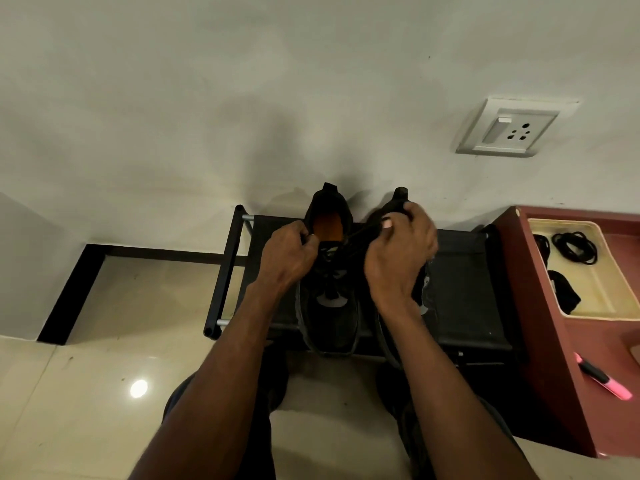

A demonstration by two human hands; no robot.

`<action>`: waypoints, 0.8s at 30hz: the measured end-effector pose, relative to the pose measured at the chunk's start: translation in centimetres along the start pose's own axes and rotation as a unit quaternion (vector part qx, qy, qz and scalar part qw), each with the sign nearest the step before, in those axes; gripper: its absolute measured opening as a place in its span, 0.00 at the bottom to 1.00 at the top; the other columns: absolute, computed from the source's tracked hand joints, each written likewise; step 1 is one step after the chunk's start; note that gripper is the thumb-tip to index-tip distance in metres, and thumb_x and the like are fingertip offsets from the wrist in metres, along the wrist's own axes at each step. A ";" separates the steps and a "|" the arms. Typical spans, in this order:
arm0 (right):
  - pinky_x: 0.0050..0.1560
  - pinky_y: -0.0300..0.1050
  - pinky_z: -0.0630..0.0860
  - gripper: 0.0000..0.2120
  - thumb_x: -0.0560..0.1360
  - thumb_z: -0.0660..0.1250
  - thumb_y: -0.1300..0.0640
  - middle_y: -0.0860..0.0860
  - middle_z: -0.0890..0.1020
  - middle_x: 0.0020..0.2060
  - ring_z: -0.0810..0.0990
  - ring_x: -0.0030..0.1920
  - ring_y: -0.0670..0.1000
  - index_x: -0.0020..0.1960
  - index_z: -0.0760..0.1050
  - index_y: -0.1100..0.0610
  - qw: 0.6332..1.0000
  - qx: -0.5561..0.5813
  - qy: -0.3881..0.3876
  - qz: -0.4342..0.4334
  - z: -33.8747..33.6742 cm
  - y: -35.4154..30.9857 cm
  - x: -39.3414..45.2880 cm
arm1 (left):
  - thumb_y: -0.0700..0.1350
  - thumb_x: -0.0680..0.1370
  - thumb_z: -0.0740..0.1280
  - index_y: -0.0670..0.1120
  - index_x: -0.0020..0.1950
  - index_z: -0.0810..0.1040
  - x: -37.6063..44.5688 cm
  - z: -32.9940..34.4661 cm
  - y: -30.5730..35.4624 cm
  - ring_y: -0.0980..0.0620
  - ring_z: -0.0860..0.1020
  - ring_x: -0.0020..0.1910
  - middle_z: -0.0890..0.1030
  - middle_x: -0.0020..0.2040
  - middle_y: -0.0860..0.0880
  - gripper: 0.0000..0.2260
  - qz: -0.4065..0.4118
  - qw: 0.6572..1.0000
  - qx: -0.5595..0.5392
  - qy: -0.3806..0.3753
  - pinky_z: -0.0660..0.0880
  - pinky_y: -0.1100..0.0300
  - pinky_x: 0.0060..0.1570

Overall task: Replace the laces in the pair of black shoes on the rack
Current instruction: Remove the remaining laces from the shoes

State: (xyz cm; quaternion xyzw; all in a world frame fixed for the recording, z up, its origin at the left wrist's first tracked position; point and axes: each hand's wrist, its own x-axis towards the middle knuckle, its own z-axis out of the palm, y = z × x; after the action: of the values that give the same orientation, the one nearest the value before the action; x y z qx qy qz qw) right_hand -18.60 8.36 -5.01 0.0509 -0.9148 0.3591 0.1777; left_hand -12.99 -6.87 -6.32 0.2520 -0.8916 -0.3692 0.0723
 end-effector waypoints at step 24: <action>0.62 0.66 0.70 0.09 0.75 0.64 0.68 0.61 0.75 0.64 0.71 0.65 0.63 0.53 0.80 0.64 0.985 0.047 0.109 0.128 -1.3 2.1 2.2 | 0.47 0.80 0.65 0.44 0.44 0.74 0.0 0.2 0.6 0.52 0.73 0.34 0.75 0.36 0.49 0.08 -0.036 0.999 -0.004 -0.010 0.69 0.56 0.35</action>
State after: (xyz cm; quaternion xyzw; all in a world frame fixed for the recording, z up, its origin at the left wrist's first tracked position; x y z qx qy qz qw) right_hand -20.74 10.87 -4.68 -0.0983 -0.8709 0.4250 0.2265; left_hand -13.26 -6.37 -6.10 0.2802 -0.8812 -0.3773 0.0512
